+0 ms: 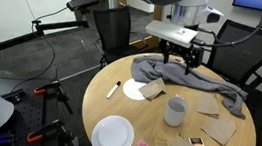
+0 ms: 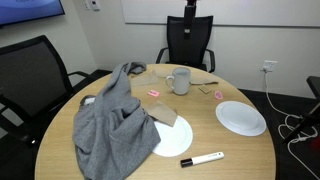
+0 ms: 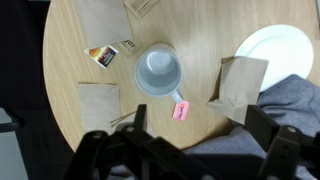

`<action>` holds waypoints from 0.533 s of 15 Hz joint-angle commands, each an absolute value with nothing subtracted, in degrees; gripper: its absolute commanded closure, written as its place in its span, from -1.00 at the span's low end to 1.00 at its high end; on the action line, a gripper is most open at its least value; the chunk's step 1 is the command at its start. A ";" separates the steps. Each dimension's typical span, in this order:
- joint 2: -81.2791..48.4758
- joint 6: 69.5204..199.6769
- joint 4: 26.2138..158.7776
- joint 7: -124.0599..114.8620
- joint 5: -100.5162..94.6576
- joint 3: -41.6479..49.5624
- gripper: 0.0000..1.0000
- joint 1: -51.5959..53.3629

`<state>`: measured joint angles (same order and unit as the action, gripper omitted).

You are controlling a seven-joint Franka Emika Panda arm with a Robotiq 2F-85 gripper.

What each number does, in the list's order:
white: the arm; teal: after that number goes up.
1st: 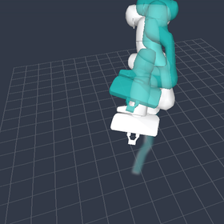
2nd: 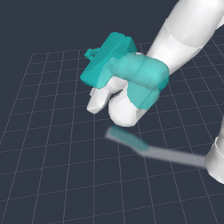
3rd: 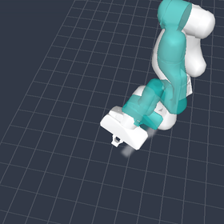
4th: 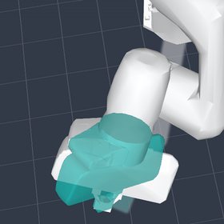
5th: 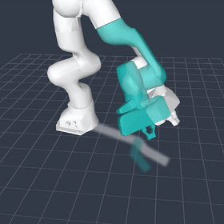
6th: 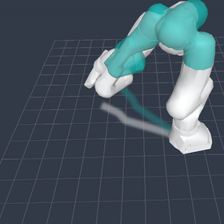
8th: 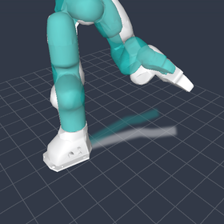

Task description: Move the white mug to the center of the table

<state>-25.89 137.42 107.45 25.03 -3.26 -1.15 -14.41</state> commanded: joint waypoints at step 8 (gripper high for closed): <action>-5.98 128.42 125.32 17.56 -4.57 1.50 -1.00 -8.48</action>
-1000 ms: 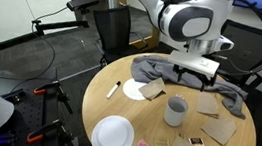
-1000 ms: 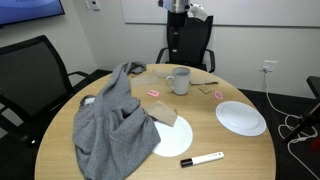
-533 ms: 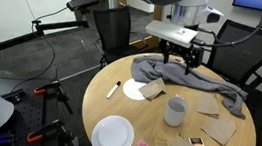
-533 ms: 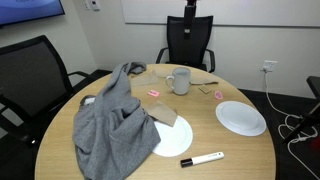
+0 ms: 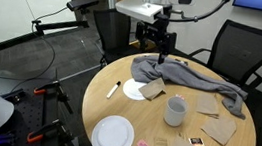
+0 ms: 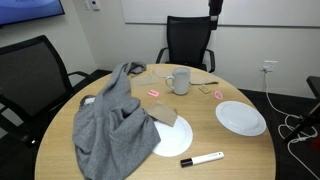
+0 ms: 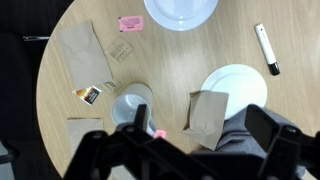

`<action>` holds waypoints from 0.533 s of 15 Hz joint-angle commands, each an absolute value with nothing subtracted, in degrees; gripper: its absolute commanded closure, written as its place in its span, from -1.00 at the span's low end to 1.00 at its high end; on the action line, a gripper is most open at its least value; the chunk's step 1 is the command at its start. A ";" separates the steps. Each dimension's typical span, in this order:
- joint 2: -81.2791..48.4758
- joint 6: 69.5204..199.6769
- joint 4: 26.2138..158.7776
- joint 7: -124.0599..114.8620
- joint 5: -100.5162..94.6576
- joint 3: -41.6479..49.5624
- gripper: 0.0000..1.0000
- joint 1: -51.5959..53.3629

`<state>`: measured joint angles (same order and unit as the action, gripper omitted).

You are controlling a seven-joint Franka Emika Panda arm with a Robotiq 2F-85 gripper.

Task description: Move the white mug to the center of the table

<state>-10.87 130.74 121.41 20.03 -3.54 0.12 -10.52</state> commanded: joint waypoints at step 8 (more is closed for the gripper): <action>-5.45 128.85 126.54 18.74 -3.55 1.78 -1.00 -7.19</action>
